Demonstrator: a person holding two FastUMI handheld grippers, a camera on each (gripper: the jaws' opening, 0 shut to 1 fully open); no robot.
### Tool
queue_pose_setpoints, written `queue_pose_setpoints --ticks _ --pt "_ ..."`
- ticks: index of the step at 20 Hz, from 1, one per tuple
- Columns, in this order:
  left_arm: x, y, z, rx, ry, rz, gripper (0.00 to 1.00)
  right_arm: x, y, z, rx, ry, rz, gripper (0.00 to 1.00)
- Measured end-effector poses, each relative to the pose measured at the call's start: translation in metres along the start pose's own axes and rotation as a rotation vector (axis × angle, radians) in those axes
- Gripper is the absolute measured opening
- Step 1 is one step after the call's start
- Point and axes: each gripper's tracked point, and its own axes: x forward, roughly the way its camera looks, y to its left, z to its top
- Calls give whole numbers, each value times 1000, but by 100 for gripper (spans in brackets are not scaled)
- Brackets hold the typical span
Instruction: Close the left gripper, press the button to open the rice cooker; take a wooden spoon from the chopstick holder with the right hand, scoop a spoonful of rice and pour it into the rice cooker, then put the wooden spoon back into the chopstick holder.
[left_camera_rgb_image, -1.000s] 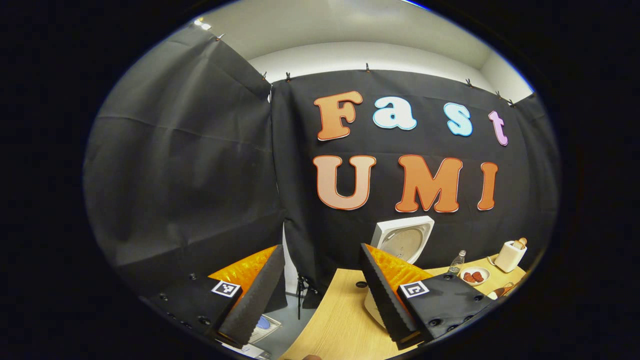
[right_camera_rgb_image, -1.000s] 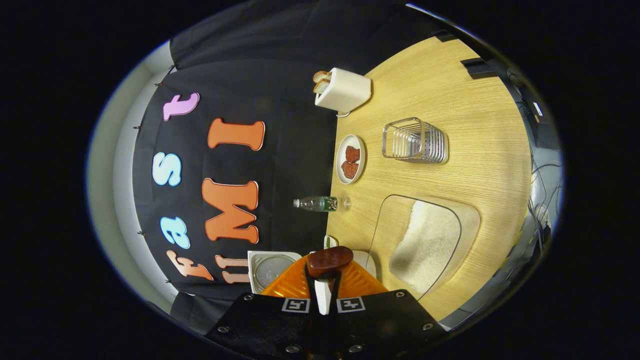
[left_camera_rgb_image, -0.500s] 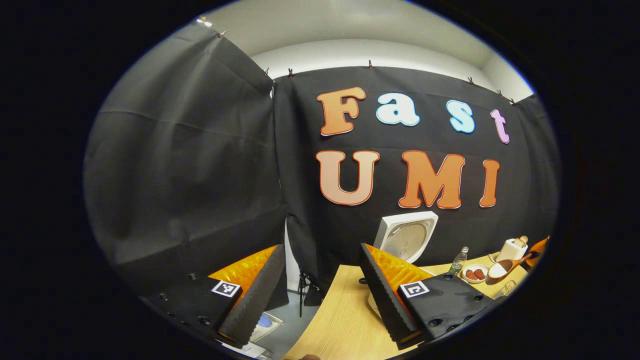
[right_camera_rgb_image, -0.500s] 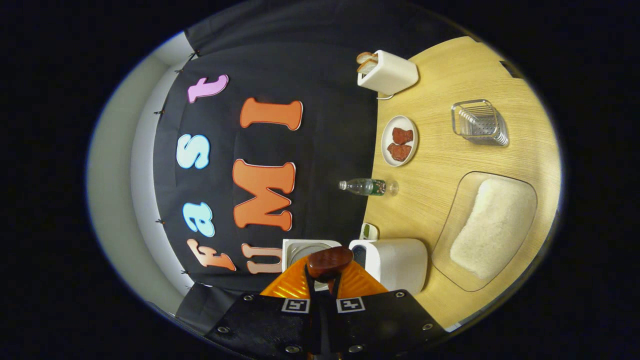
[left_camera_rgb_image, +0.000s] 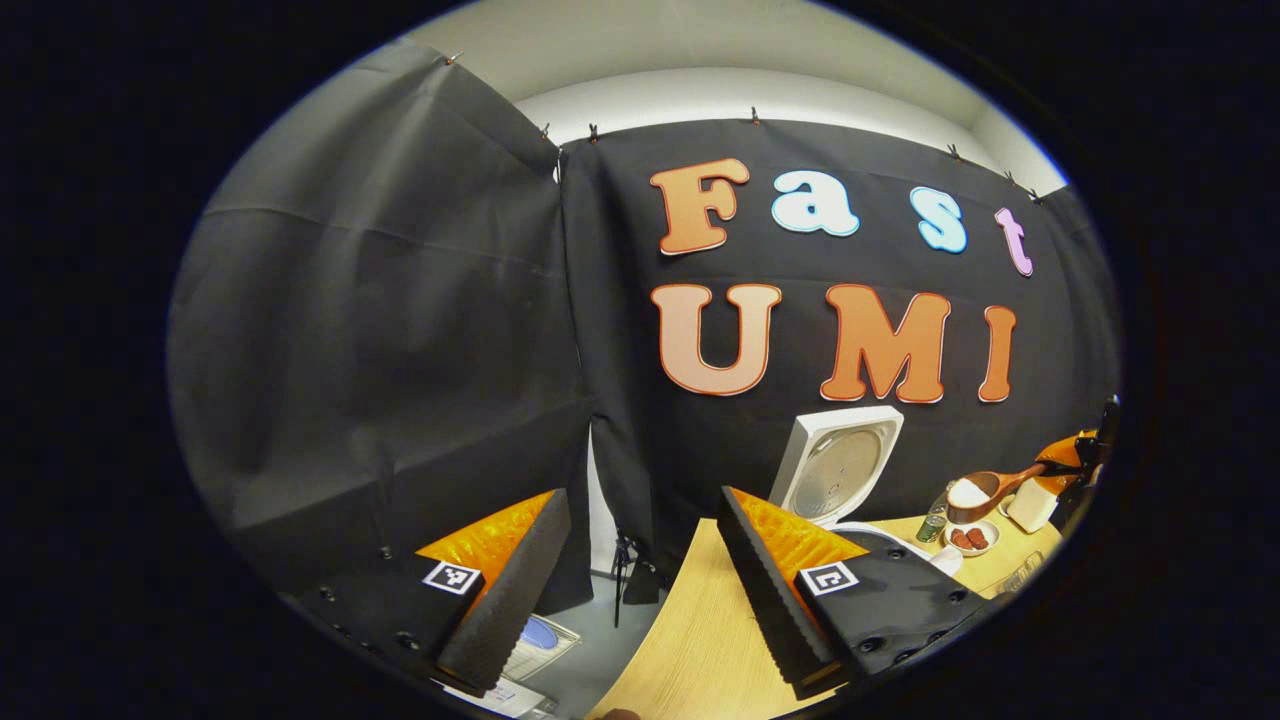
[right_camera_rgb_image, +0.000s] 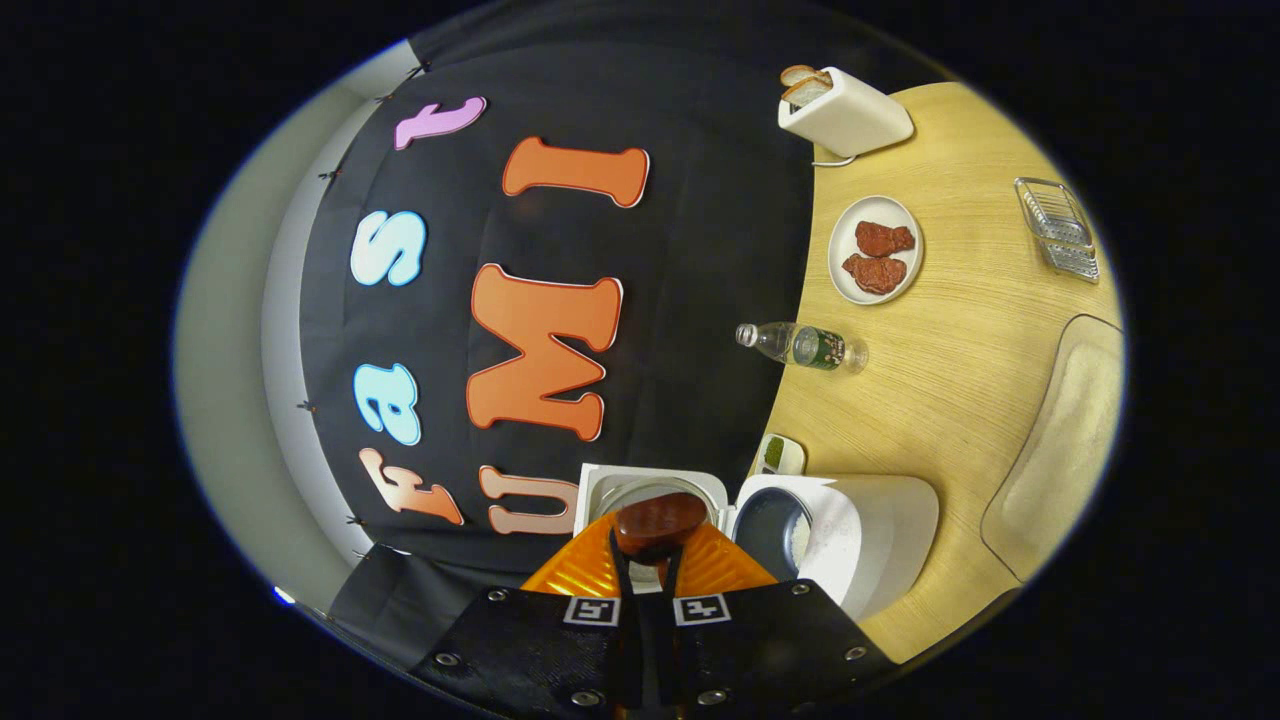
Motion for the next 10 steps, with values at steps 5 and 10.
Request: queue_pose_setpoints --ticks 5,10 --pt "16 10 -7 16 -1 4 100 39 11 -13 -129 1 -36 5" --pt "32 14 -10 25 4 -10 100 59 11 -21 -235 -10 -71 6"
